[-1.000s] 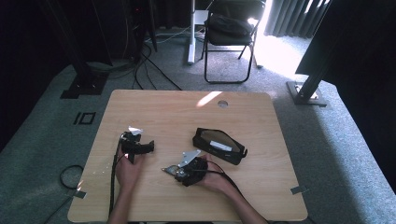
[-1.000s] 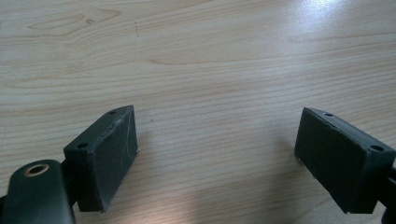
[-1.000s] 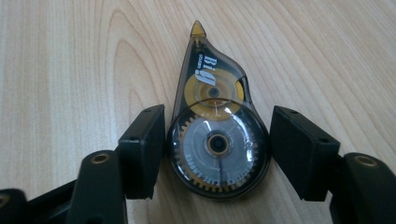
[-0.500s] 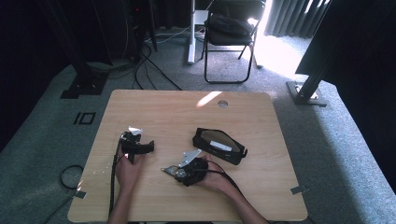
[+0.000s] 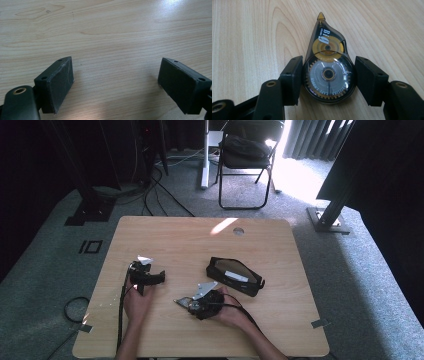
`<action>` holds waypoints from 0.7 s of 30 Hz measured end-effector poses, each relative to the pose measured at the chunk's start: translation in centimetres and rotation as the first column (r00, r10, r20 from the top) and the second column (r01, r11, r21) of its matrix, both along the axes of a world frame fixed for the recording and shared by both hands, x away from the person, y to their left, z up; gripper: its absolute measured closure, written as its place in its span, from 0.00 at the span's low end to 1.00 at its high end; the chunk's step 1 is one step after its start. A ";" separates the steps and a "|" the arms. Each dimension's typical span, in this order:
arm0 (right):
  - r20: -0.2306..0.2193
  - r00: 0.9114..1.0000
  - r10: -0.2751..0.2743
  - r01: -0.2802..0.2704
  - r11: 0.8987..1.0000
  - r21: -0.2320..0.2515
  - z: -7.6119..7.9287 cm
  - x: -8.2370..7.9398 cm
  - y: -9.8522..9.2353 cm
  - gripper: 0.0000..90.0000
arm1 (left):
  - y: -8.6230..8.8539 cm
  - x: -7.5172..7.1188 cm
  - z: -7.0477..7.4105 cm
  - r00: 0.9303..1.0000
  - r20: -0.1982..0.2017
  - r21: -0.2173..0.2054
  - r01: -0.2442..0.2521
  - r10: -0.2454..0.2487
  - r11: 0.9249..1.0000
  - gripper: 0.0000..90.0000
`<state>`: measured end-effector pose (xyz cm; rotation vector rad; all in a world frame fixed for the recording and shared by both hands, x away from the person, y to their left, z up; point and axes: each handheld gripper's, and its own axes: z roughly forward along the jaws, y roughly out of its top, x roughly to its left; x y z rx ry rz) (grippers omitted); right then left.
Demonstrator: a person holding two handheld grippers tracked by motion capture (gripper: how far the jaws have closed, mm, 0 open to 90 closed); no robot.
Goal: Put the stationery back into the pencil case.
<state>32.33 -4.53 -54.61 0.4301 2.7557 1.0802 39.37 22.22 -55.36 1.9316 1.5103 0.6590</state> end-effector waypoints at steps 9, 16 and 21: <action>0.032 0.999 -0.019 0.018 0.999 0.030 1.3 0.0 -0.7 0.46 | 0.0 0.0 0.0 1.000 0.000 0.000 0.000 0.000 1.000 0.15; 0.047 0.998 -0.041 0.039 0.998 0.051 2.2 0.1 -1.4 0.46 | 0.0 0.0 0.0 1.000 0.000 -0.001 0.000 0.000 1.000 0.15; 0.061 0.997 -0.054 0.050 0.997 0.064 2.9 0.2 -2.0 0.46 | 0.0 0.0 0.0 1.000 0.000 0.000 0.000 0.000 1.000 0.15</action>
